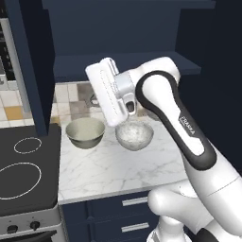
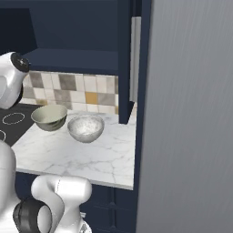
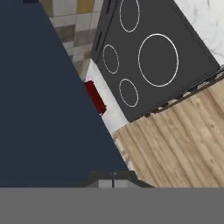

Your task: Open the cabinet. Pick the bowls from the counter and place them in the cabinet. Then close the cabinet.

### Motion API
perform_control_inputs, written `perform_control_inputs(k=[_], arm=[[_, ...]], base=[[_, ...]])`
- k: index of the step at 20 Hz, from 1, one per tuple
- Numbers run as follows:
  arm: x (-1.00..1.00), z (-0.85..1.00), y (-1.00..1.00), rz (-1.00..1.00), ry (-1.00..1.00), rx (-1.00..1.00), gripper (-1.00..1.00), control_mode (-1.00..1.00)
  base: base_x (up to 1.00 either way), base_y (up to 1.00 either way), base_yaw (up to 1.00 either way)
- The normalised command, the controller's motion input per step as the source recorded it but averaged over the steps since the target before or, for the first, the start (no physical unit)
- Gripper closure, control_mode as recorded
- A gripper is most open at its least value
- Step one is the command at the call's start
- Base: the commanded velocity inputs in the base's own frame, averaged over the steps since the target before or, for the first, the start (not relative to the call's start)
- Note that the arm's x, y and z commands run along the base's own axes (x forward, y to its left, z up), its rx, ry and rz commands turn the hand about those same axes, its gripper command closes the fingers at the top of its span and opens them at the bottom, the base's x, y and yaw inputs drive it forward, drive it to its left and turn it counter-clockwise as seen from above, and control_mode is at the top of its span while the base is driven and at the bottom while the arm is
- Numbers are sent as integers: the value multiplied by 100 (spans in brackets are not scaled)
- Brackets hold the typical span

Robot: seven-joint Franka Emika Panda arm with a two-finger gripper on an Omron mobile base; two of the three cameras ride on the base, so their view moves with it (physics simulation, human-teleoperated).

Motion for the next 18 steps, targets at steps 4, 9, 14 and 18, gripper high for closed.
perform_control_inputs(k=[4,9,14,18], arm=[[0,-27,-69,0,4,-33,100,-100],[8,-38,-46,3,-6,-27,-100,-100],[11,-31,-45,1,-6,-14,-100,-100],[1,-52,-37,1,-7,-11,-100,-100]], base=[[0,0,0],[0,0,0],[0,0,0],[0,0,0]])
